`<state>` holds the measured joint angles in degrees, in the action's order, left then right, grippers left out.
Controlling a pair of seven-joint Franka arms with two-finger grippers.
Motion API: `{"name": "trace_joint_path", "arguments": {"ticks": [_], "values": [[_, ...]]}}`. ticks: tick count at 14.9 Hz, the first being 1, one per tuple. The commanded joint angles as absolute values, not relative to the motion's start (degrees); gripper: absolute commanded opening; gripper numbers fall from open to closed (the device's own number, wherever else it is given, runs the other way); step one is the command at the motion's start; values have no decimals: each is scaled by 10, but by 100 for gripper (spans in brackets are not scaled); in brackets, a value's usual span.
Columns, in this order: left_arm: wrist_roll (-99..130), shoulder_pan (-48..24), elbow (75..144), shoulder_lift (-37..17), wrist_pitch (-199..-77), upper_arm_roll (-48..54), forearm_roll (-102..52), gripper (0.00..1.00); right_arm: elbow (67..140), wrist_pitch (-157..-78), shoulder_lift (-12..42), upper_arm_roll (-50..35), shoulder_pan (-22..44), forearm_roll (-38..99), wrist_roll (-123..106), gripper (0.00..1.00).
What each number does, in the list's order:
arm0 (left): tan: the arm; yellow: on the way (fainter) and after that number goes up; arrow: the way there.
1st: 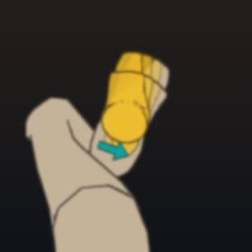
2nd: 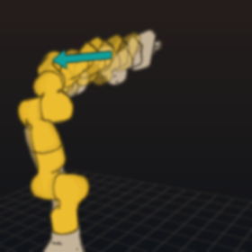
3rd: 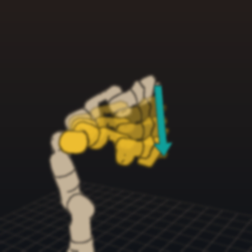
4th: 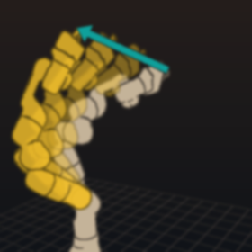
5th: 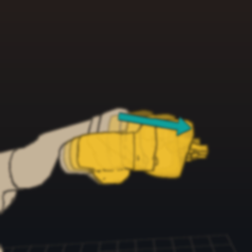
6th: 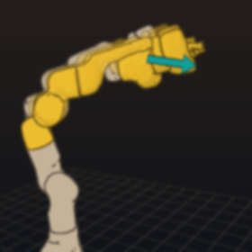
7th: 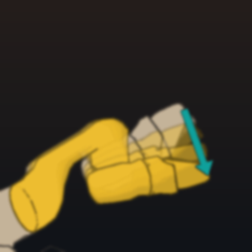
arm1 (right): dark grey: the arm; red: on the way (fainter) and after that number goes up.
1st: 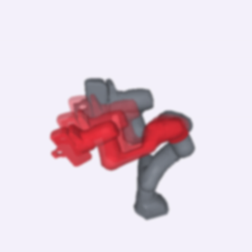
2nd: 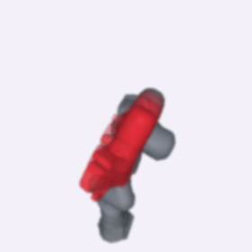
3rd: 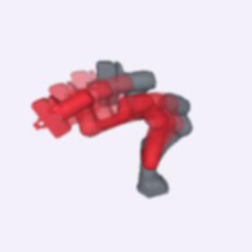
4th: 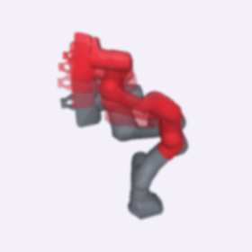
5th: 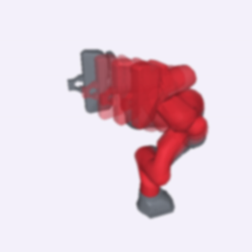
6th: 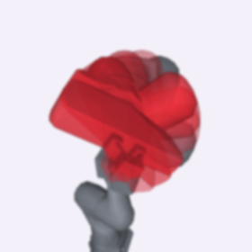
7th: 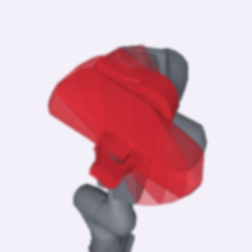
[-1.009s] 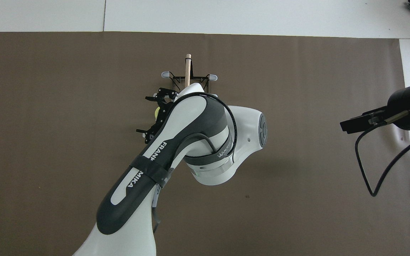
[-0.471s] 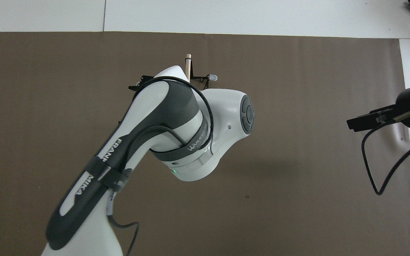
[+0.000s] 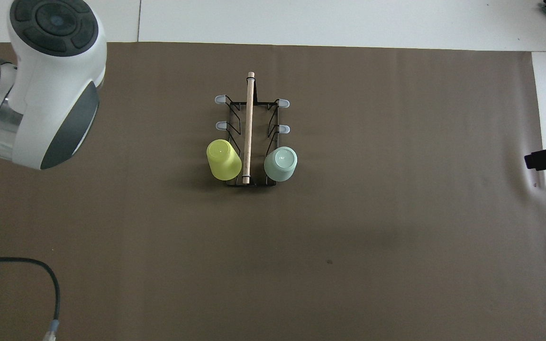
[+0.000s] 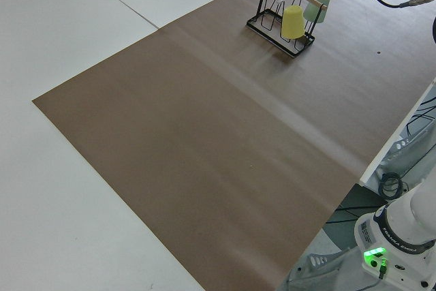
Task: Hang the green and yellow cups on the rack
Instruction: 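Release the yellow cup and retract the left gripper from the rack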
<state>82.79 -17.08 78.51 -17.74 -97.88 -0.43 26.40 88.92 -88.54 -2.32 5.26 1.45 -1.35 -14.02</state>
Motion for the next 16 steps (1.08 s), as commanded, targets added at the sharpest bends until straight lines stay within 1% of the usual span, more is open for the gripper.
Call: {"name": "trace_joint_path", "arguments": {"ticks": [1,5,7,9,12,14,16], "values": [[724,-126,823,-153,-1026,3,216,100,878,-881,-12,57,11,-4,-127,100],[520,-56,863,-144,-1096,4,124,100,885,-896,-11,55,20,-5,-104,100],[387,-32,864,-145,-1112,4,60,100,882,-896,-4,49,19,-6,-96,100],[262,-11,860,-143,-1104,2,-5,100,875,-889,-3,23,10,-8,-91,100],[150,4,857,-114,-1036,4,-19,100,875,-889,-2,-17,-19,-6,-72,100],[45,10,860,-85,-967,4,-20,100,875,-890,-2,-20,-22,-6,-69,100],[-11,14,864,-54,-903,9,-20,100,875,-889,-2,-20,-22,-6,-70,100]]}}
